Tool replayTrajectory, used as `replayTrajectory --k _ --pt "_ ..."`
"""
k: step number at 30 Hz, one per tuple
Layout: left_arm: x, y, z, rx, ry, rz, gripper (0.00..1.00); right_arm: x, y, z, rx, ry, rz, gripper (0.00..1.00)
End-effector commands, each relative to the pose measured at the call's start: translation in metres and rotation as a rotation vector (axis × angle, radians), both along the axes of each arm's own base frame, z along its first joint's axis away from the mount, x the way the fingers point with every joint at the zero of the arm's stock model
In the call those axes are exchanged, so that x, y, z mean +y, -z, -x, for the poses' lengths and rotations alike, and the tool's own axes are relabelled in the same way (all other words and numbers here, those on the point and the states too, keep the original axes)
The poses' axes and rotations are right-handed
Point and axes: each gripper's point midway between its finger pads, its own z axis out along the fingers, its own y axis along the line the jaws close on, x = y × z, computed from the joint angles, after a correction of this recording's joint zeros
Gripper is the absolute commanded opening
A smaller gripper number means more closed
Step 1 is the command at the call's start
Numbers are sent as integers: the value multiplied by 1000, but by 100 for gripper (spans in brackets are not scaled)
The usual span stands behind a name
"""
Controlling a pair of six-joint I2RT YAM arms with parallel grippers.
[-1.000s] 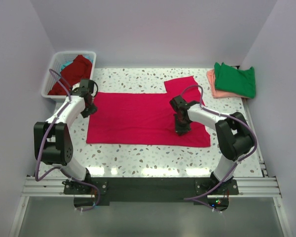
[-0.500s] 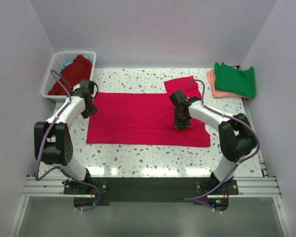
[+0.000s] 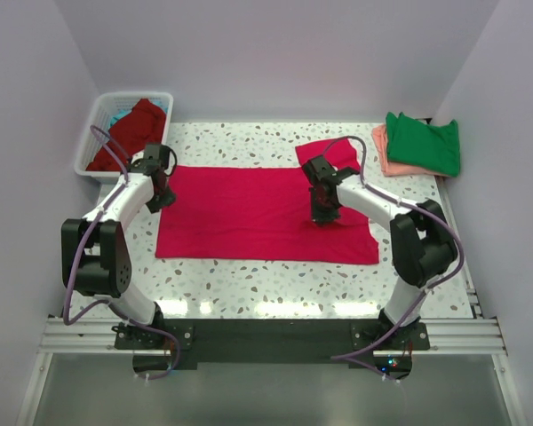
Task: Fold and stack the t-shirts
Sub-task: Fold the tshirt
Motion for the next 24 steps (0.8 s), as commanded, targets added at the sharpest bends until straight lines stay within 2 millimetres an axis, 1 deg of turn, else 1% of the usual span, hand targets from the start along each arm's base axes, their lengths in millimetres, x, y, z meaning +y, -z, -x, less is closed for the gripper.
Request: replayTrajectory --k 1,2,3,4,5,6,7,8,9,10,11,13,14,16,17,18,21,24 --pt "1 -8 -4 -34 22 -9 36 13 -11 -38 -90 -16 4 0" --pt "1 -9 -4 -35 24 -10 36 15 -11 -43 -96 -28 8 0" --pt "0 -9 -4 -34 26 -8 36 19 -15 -52 -110 -33 1 0" --pt "0 -9 -4 -34 26 -8 36 20 -5 -54 -89 -41 20 0" --pt "0 -10 -5 -37 27 -6 36 22 -2 -57 -83 -50 27 0" --pt "-1 -9 -4 -35 30 -4 36 25 -4 -64 -94 -53 26 0" --pt "-1 -10 -4 -38 32 -2 36 24 5 -65 -75 -51 44 0" --pt "-1 -10 -5 -40 34 -1 36 22 6 -69 -82 -43 58 11" --pt "-2 -9 -4 -35 37 2 36 24 2 -75 -101 -42 60 16" --pt "-2 -9 -4 -35 38 4 36 22 0 -78 -115 -30 70 24" --pt "-2 -8 -3 -34 40 4 36 20 -5 -83 -141 -12 79 27" --pt "-3 -8 -3 -36 44 10 36 16 -14 -90 -183 15 96 30" --pt "-4 -8 -4 -38 50 12 36 13 -22 -93 -212 39 97 31" --pt "-5 -8 -4 -38 57 15 36 6 -32 -97 -254 68 124 30" --pt "-6 -9 -5 -40 61 17 36 3 -42 -97 -280 82 122 30" --pt "-6 -8 -5 -38 63 19 36 0 -46 -97 -294 89 131 30" --pt "-7 -8 -6 -39 72 23 36 -7 -54 -88 -287 89 147 30" --pt "-8 -8 -7 -42 75 27 36 -19 -49 -69 -248 98 178 30"
